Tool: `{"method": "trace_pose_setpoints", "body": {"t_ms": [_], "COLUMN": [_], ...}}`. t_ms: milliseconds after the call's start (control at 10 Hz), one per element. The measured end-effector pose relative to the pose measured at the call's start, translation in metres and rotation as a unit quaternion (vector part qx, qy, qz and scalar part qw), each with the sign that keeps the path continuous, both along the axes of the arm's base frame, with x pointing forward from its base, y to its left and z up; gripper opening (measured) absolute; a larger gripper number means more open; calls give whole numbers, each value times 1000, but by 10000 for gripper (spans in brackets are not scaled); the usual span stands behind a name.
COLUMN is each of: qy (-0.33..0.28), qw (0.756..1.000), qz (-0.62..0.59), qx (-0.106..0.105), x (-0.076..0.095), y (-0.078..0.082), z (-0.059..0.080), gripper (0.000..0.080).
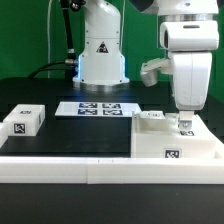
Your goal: Assemble cabinet
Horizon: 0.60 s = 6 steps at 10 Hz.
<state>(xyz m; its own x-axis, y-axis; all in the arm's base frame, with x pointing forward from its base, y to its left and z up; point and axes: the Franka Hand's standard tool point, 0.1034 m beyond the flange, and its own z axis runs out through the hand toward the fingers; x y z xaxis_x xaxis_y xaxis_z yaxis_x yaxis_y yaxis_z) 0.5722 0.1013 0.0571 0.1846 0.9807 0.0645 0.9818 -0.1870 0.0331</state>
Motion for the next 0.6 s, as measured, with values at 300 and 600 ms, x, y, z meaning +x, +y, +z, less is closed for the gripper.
{"method": "trace_pose_setpoints", "body": {"t_ms": [300, 600], "qy": [-4, 0], "qw": [1000, 1000], "qz": [1, -5], "qx": [-3, -13], "x": [-5, -36], "y": [-2, 6], "z": [10, 36], "gripper": [796, 797]}}
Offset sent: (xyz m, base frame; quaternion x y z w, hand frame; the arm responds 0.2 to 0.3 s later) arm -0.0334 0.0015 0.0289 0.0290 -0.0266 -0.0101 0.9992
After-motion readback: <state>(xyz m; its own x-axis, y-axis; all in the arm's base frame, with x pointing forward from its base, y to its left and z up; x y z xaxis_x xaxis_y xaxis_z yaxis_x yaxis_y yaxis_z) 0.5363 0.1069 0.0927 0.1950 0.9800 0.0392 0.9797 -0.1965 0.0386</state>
